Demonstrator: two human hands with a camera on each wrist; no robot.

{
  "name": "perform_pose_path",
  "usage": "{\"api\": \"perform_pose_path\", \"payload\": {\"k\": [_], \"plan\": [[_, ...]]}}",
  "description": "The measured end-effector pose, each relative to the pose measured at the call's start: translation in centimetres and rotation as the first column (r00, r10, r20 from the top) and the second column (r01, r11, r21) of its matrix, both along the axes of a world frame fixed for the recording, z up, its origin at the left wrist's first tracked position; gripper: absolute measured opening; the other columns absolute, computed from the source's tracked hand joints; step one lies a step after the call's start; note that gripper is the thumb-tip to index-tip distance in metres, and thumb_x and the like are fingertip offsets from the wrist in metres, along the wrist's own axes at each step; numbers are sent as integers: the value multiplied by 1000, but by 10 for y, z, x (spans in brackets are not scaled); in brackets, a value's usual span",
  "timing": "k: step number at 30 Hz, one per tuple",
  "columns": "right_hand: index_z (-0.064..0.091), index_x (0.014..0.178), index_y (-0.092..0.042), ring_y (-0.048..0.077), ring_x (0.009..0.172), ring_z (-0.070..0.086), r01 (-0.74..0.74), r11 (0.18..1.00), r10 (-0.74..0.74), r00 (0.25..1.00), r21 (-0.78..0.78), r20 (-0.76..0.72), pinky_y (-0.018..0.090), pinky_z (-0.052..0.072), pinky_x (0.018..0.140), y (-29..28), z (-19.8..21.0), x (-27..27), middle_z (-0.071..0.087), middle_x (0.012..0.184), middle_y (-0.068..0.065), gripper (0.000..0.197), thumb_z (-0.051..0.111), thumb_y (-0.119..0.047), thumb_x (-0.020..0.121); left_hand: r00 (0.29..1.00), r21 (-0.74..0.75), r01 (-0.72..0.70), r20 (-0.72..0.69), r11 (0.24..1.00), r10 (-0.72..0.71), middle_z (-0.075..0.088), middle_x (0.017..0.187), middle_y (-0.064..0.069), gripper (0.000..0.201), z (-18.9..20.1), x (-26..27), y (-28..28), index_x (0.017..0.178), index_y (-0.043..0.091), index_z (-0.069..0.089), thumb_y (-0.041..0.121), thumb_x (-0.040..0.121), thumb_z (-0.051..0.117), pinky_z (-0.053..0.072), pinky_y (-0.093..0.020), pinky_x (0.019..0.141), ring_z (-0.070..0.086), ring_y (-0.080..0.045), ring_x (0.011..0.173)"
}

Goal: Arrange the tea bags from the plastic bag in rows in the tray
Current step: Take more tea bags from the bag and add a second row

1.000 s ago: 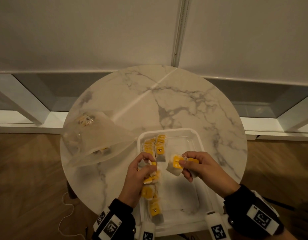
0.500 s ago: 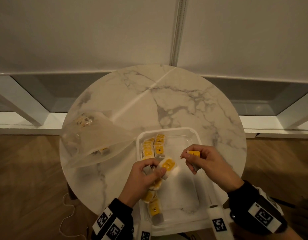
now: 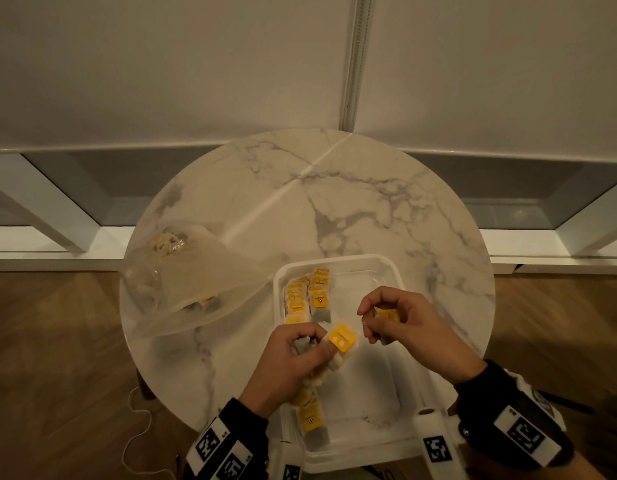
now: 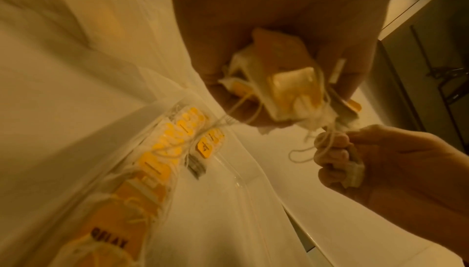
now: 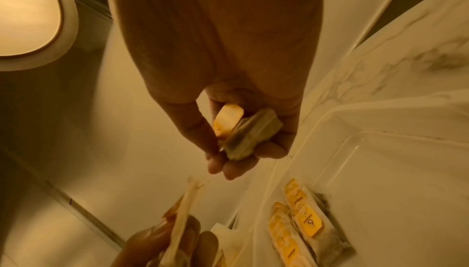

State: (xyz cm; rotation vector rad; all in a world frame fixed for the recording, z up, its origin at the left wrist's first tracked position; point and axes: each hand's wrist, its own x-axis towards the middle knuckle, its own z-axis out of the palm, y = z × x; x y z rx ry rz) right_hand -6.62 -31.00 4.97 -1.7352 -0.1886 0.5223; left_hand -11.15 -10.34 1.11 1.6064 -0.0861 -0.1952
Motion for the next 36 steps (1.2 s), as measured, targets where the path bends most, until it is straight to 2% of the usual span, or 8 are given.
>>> {"api": "perform_pose_path", "payload": {"k": [3,6,10,13,17,20,30,36], "plan": [[67,90,-12,12,62,55,-58,997,60,997,-43,52,21,44,59,3,3,-6,61,71,3,20,58,5,86,998,20,-68,-4,998,68,60,55,8,24,-6,1,-1,60,21,68,37,76,71,44,-19,56,53,-7,52],[68,89,-20,7,62,51,-85,990,99,987,-113,124,23,43,61,10,5,-15,59,70,-2,10,73,-13,83,995,27,-101,2,995,101,58,54,4,35,-13,2,-2,63,11,69,44,74,71,41,-20,54,50,-8,51],[70,87,-27,10,63,56,-60,969,109,974,-240,198,30,47,63,19,1,-19,66,75,0,12,79,-30,80,993,21,-116,-4,993,116,58,51,4,38,-13,4,-4,63,11,72,47,74,72,40,-20,53,51,-7,49],[73,85,-20,2,59,53,-12,977,54,980,-214,194,18,40,60,19,-2,-15,66,70,-5,3,74,-23,86,991,29,-133,-7,991,133,59,50,5,35,-12,5,-2,61,12,70,45,73,72,41,-19,53,52,-7,48],[74,84,-6,1,52,52,99,990,-92,993,-97,71,13,41,54,14,-3,-8,62,59,-11,8,69,-9,90,991,58,-130,-4,990,130,60,53,4,29,-14,5,2,61,12,69,37,75,75,43,-20,55,53,-8,51],[73,84,-4,5,49,51,110,991,-109,994,-82,23,14,39,50,14,-3,-6,59,55,-9,10,67,-7,90,992,65,-129,4,989,129,62,56,4,35,-15,5,2,66,10,71,45,73,72,45,-23,57,54,-9,54],[71,93,-3,14,48,48,145,989,-141,980,18,-138,19,38,48,11,-11,1,58,61,9,9,72,-2,84,995,61,-102,-9,993,103,59,57,2,35,-17,5,3,65,9,69,43,71,71,44,-23,57,54,-10,54],[72,91,-6,15,59,59,139,990,-136,981,15,-137,22,48,55,8,-12,7,67,73,6,12,68,4,85,998,46,-70,11,996,69,56,53,7,25,-11,5,4,59,19,65,41,72,69,42,-19,55,51,-6,51]]}}
